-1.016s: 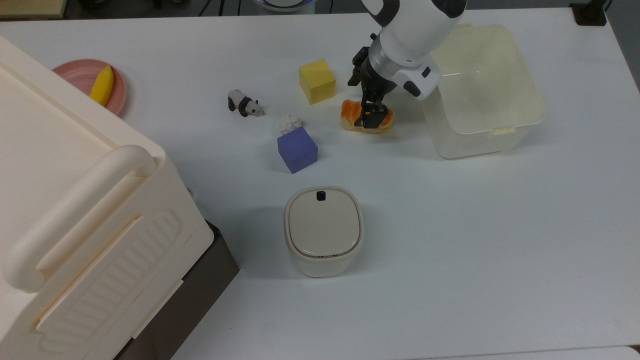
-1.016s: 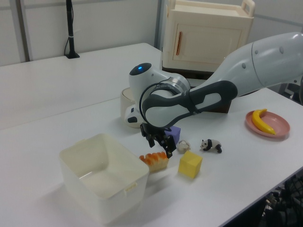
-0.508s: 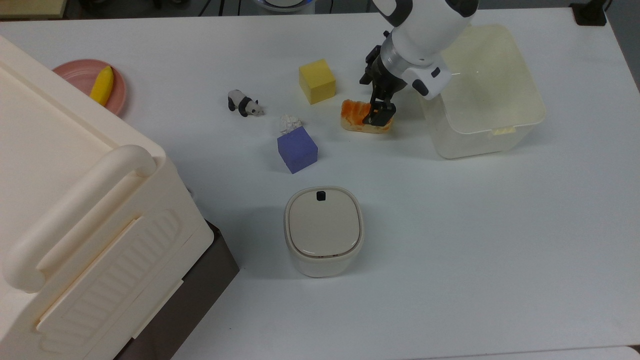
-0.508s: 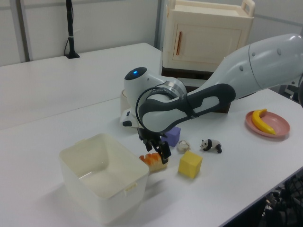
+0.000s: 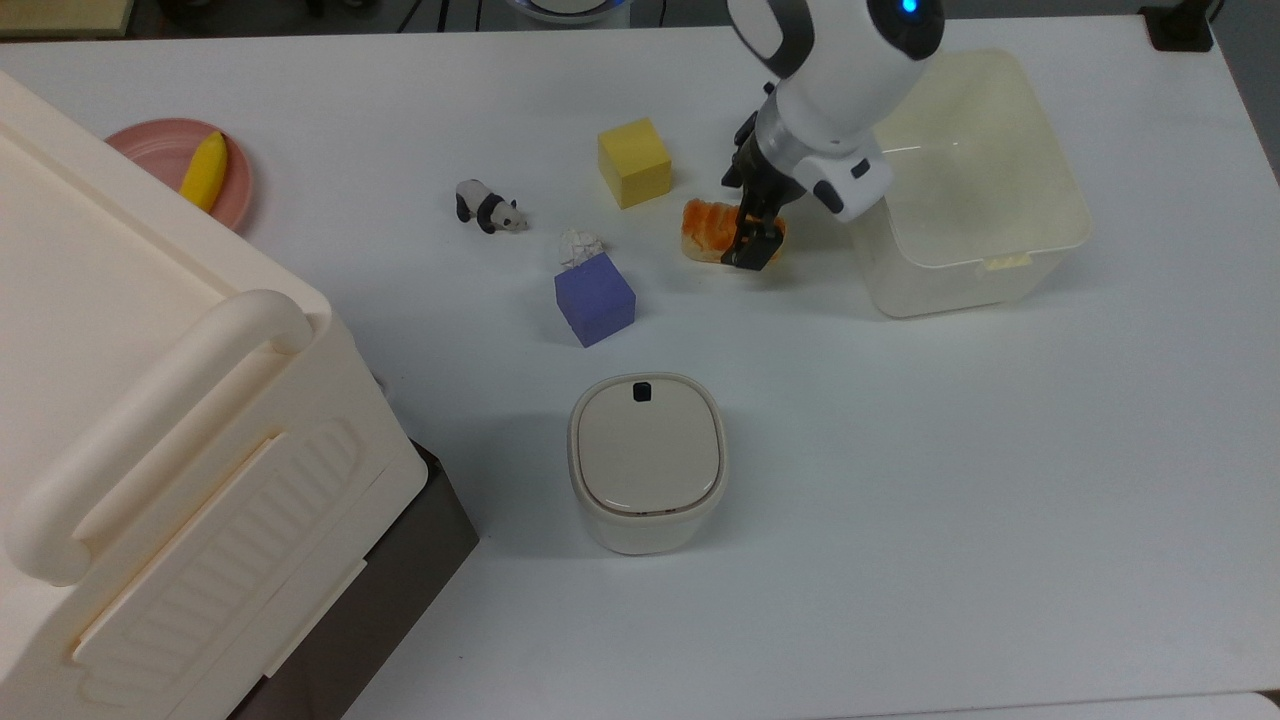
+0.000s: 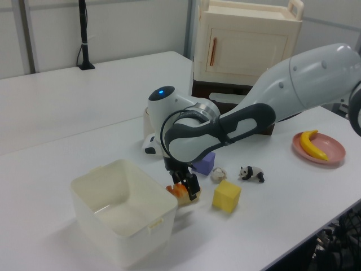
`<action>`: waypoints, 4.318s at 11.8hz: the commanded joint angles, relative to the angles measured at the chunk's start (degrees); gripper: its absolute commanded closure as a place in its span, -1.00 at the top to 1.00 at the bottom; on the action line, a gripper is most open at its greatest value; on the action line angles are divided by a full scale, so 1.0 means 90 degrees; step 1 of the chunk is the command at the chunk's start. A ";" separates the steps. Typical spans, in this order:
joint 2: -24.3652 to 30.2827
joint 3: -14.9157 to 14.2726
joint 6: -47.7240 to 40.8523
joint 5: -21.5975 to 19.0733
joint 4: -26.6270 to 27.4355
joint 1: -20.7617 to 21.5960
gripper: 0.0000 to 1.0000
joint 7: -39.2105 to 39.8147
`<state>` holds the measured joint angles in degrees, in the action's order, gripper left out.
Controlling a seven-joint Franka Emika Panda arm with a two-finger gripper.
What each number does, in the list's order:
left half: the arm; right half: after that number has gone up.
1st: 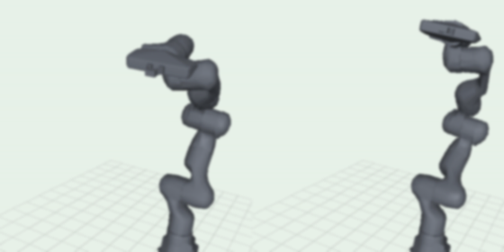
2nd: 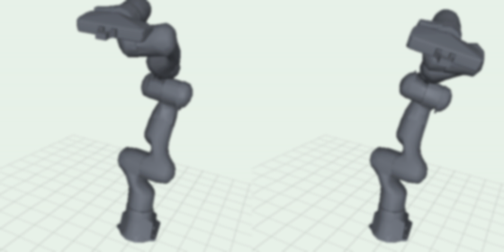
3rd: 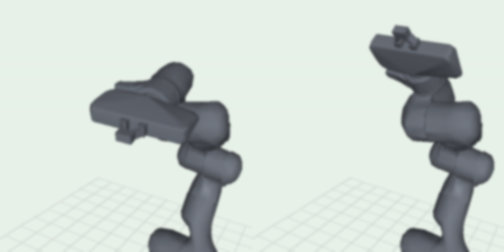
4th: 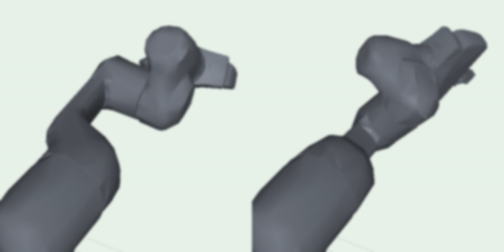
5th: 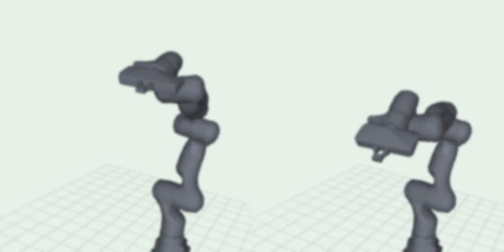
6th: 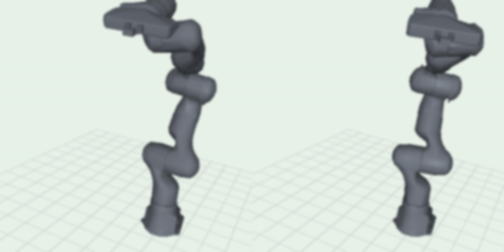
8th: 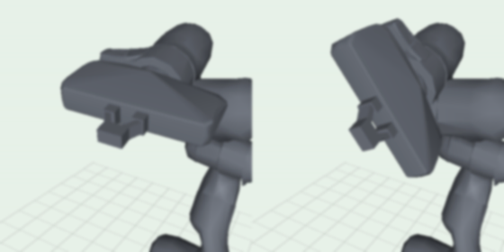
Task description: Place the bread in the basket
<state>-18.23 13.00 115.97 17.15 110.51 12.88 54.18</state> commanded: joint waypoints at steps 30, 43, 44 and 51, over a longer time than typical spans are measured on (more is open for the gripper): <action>0.0386 0.1535 -0.1549 -0.0792 -0.1802 0.0502 -1.00 -0.5851; 0.0288 0.1525 -0.1430 -0.0705 -0.1781 0.0395 1.00 -0.5610; 0.0336 0.1525 -0.1430 -0.0695 -0.1810 0.0269 1.00 -0.5600; 0.0971 0.1107 -0.1528 -0.0675 -0.1918 -0.0630 1.00 -0.5542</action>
<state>-12.85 25.98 102.04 11.17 92.76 8.45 3.14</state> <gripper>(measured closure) 0.000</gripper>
